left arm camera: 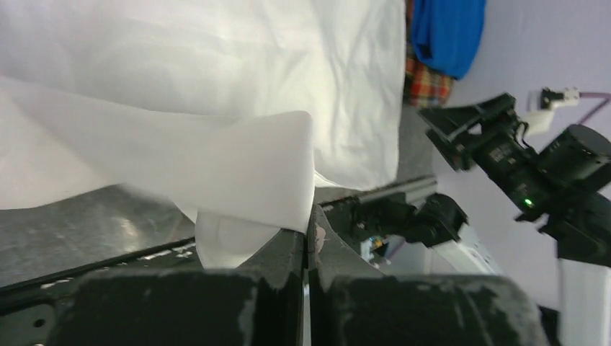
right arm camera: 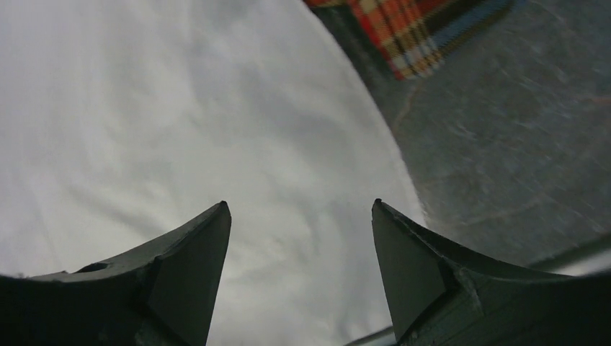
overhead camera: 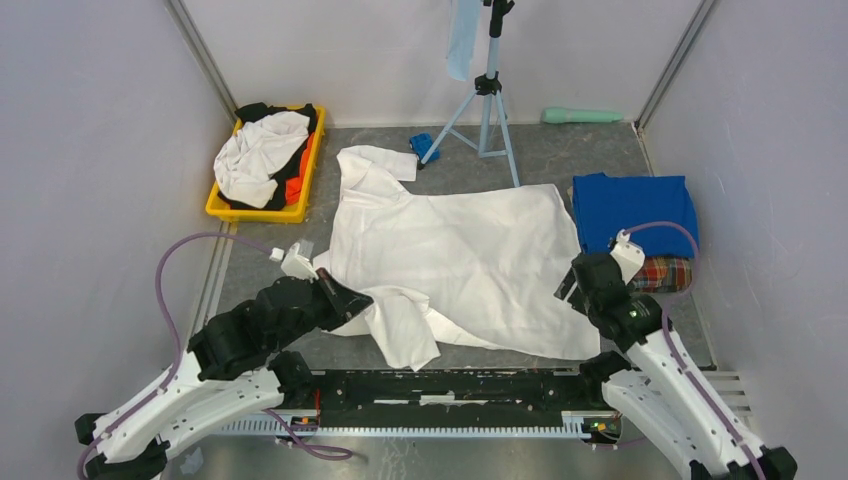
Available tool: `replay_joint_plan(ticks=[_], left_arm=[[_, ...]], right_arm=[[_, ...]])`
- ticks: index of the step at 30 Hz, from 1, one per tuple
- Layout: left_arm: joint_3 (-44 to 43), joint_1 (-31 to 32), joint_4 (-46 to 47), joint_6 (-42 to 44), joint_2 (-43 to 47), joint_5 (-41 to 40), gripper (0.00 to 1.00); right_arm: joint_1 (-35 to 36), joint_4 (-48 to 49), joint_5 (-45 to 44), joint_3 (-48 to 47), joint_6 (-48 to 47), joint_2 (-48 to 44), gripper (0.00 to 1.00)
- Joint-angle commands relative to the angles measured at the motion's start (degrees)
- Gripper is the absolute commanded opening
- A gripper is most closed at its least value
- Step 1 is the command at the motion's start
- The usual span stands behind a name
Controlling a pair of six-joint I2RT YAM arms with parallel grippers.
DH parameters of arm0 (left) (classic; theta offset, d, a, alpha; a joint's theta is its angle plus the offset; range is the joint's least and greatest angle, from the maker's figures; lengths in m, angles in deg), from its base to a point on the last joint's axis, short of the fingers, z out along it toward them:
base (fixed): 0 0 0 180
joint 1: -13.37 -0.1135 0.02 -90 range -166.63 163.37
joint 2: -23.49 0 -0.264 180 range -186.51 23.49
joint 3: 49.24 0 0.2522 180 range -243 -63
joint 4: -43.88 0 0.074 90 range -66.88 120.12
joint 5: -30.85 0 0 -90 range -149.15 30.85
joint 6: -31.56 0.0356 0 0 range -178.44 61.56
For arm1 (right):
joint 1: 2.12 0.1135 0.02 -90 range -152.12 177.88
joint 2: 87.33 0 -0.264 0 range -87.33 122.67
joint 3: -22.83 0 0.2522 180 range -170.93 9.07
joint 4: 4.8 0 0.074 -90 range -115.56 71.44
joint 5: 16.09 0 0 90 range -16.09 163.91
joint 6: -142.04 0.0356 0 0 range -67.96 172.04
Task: Fold and stack the mixed laundry pile
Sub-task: Fold the shirt.
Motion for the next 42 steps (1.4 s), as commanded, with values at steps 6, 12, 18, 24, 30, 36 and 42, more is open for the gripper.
replay_joint_plan(ticks=[6,12,18,24,30,36,42], left_arm=[[-3.02,0.12,-4.48,6.17,0.0,-26.72,0.02],[-10.85,-1.77,-0.18,16.53,-14.44,-36.23,0.02],[-12.94,-21.6,7.0,24.08,-29.09,-17.6,0.02],[-9.44,-31.35,10.66,26.05,-35.91,-13.79,0.02],[-5.98,-32.47,14.44,26.07,-32.78,-9.5,0.02],[-6.59,-32.47,13.12,27.03,-32.11,-5.04,0.02],[-7.0,-32.46,13.54,27.59,-30.61,1.06,0.02]], right_arm=[[0.06,-19.22,-9.68,-8.94,9.15,14.12,0.78],[0.12,-17.73,-10.75,-14.73,7.45,15.43,0.79],[0.1,-17.75,-10.78,-17.67,8.52,18.17,0.79],[0.14,-12.91,-5.39,-13.37,8.23,18.02,0.77],[0.1,-6.54,-4.0,-8.53,5.81,18.79,0.75],[0.11,7.26,1.6,-3.99,-3.0,20.35,0.66],[0.13,24.53,17.36,1.96,-15.92,19.5,0.64]])
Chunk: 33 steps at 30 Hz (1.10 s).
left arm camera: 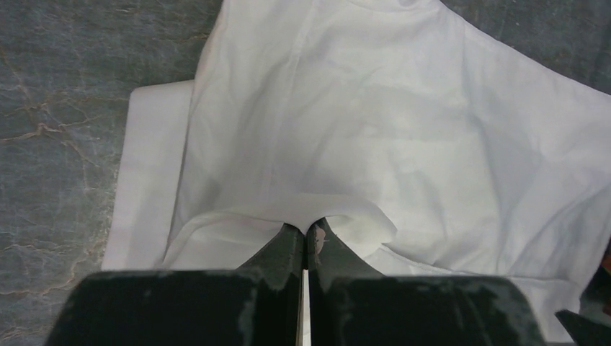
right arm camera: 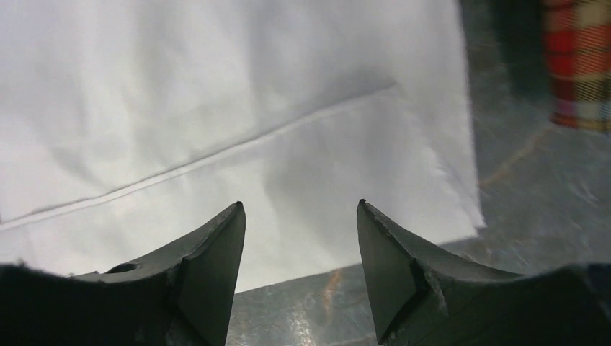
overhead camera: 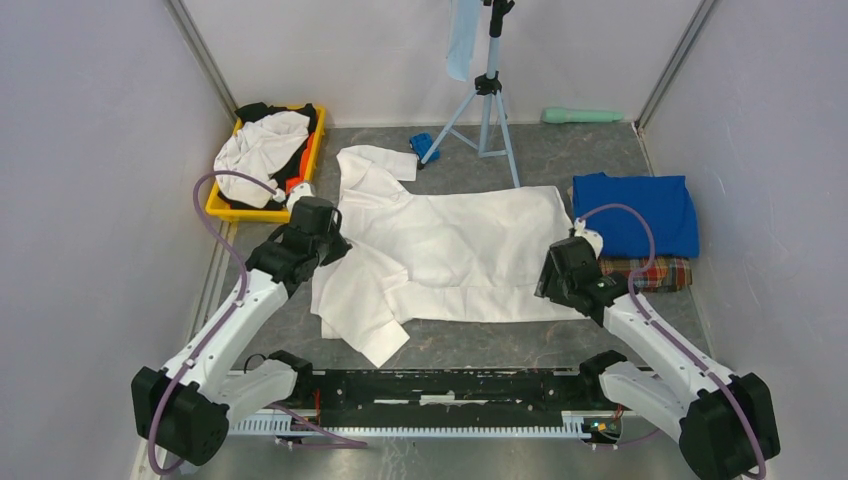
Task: Fold and stack the mixed laundry pile
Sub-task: Fold the shirt.
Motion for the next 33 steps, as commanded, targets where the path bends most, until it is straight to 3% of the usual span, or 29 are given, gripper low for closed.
replay_joint_plan(ticks=[1,5,9,10,11,12,14,16,20,28,33], left_arm=[[-1.44,-0.08,3.25,3.5,1.66,6.13,0.02],[-4.98,-0.2,3.58,4.18,-2.31,5.85,0.02],[-9.11,-0.45,6.4,5.02,-9.22,5.86,0.04],[-10.67,-1.17,6.37,6.11,-12.4,8.51,0.21],[-13.29,-1.69,4.27,7.37,-15.41,12.28,0.44],[-17.52,-1.42,-1.07,9.06,-17.81,12.06,0.62],[-20.01,2.84,-7.33,10.01,-16.27,-2.19,0.99],[-17.66,3.8,-9.32,9.23,-11.18,-8.38,1.0],[-10.88,1.36,-15.24,2.65,-4.46,-9.85,1.0],[11.29,1.42,-13.44,-12.05,12.0,-1.89,0.82],[16.9,1.56,-18.0,-20.84,19.6,-1.27,0.75]], right_arm=[[0.08,18.05,13.87,4.32,-12.24,-1.3,0.65],[0.15,25.17,21.77,7.73,-16.25,-1.23,0.65],[0.12,24.58,22.47,7.43,-18.72,0.47,0.67],[0.07,24.26,22.54,7.4,-19.15,0.46,0.67],[0.13,24.08,22.92,7.46,-19.65,0.24,0.68],[0.07,23.72,22.95,7.59,-20.32,-0.26,0.69],[0.12,22.47,21.38,7.8,-21.59,-1.71,0.7],[0.09,21.43,19.09,8.13,-22.02,-2.97,0.71],[0.14,22.48,16.53,9.62,-19.68,-3.14,0.71],[0.13,21.12,19.1,11.75,-17.95,-4.03,0.71],[0.01,14.55,6.81,15.26,-8.92,-11.87,0.72]])
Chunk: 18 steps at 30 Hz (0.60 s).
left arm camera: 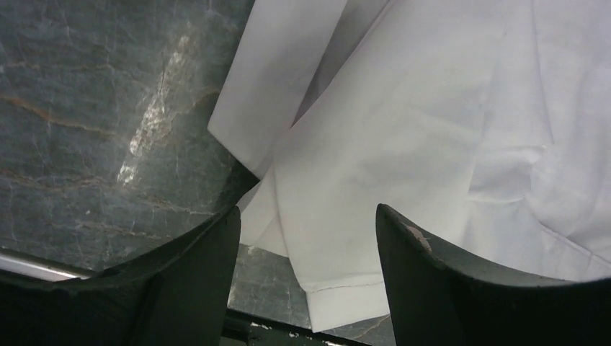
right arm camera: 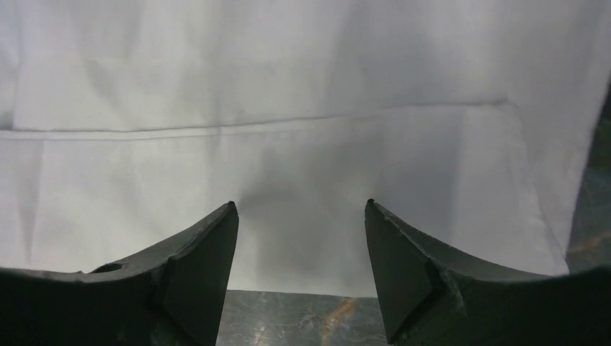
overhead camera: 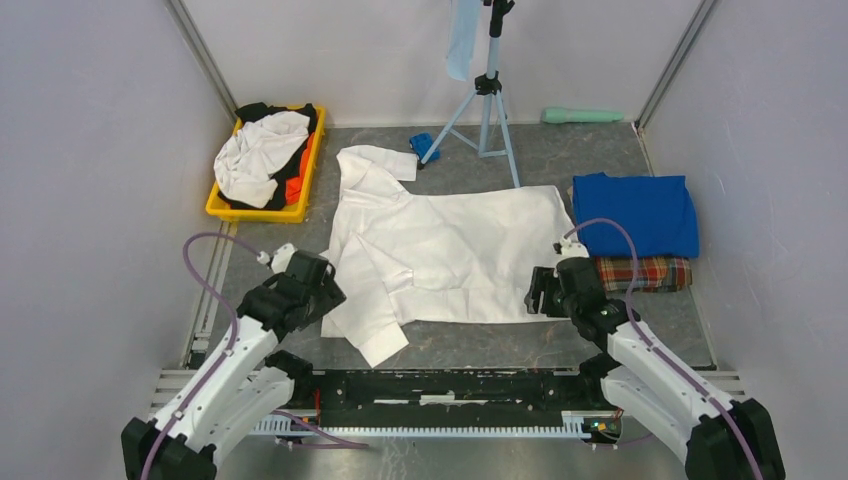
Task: Fold and stack the mixed laundry pile
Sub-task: Fold the shirt.
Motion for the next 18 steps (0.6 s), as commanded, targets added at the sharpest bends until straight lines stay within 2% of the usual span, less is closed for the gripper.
replay_joint_plan(ticks=[1,3,5,7,12,18], left_arm=[[2.89,0.57,-3.36,-12.86,7.41,0.34,0.72],[4.05,0.96,-4.46,-15.44,10.12,-0.59,0.64],[3.92,2.36,-6.35,-17.55,10.59,-2.98,0.63],[3.37,4.05,-9.1,-20.61,9.32,-5.94,0.61],[6.41,5.55,-7.82,-22.42,5.43,-4.46,0.59],[11.89,5.78,-4.18,-22.8,5.59,-2.66,0.59]], right_arm=[[0.07,-7.21,-12.16,2.73,10.99,-7.59,0.72],[0.03,-12.82,-18.56,2.34,16.92,-10.9,0.73],[0.05,-19.07,-25.31,1.43,23.5,-12.87,0.78],[0.06,-23.86,-28.53,0.44,28.06,-13.81,0.78],[0.03,-28.7,-26.6,-0.89,32.6,-11.13,0.78],[0.03,-24.19,-22.3,1.61,30.59,-6.64,0.71]])
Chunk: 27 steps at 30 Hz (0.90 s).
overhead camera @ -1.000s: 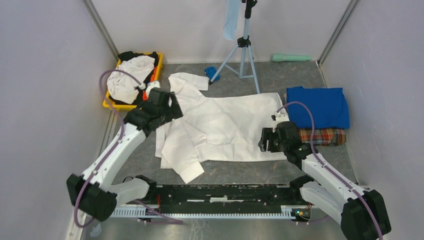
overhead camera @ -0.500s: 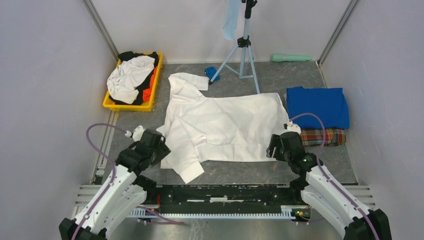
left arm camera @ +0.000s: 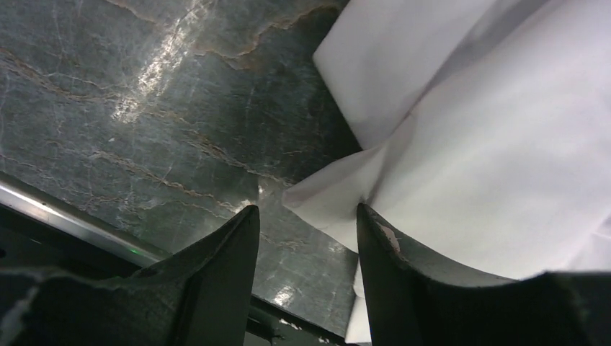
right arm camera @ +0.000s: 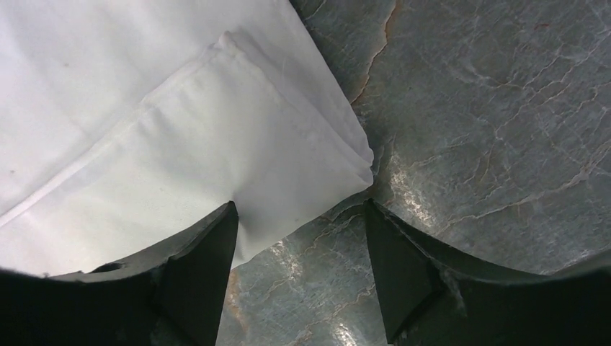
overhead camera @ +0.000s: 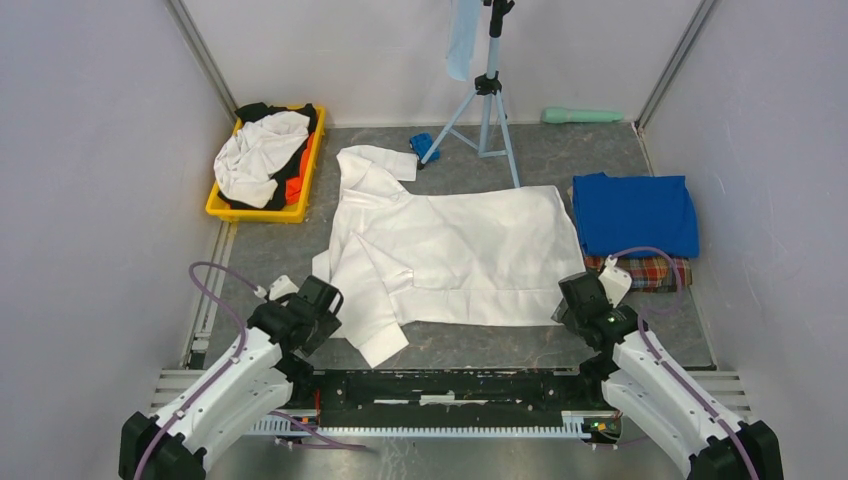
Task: Fold and stack the mixed laundry pile
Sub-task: Fold the shirt.
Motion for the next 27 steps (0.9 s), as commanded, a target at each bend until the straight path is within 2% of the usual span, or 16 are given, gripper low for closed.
replay_joint_plan(ticks=[1,8,15,17,19,23,25,27], left_arm=[[2.56,0.3,3.43,-3.2,0.29,-0.34,0.59],[2.12,0.31,6.33,-2.67,-1.97,-3.36,0.57],[1.6,0.32,11.4,0.15,-5.88,-1.67,0.54],[2.06,0.26,13.3,1.01,-6.38,-0.81,0.48],[3.48,0.26,15.79,1.53,-6.83,0.19,0.37],[3.53,0.27,18.05,4.48,-5.82,-0.1,0.03],[1.03,0.28,14.19,5.36,-5.44,-3.54,0.02],[-2.08,-0.07,9.07,6.4,-4.93,-7.84,0.02]], right_arm=[[0.03,0.64,0.73,0.43,1.98,2.64,0.69],[0.1,2.71,-2.61,1.35,1.91,2.86,0.56],[0.04,6.13,-3.41,2.81,1.42,3.97,0.27],[0.11,6.21,-3.66,2.82,1.33,4.18,0.2],[0.07,6.25,-3.71,2.9,1.15,4.26,0.16],[0.06,5.88,-4.53,2.82,0.98,4.05,0.04],[0.11,5.5,-5.16,2.68,0.85,3.96,0.0],[0.04,4.86,-5.91,2.35,0.85,3.97,0.0]])
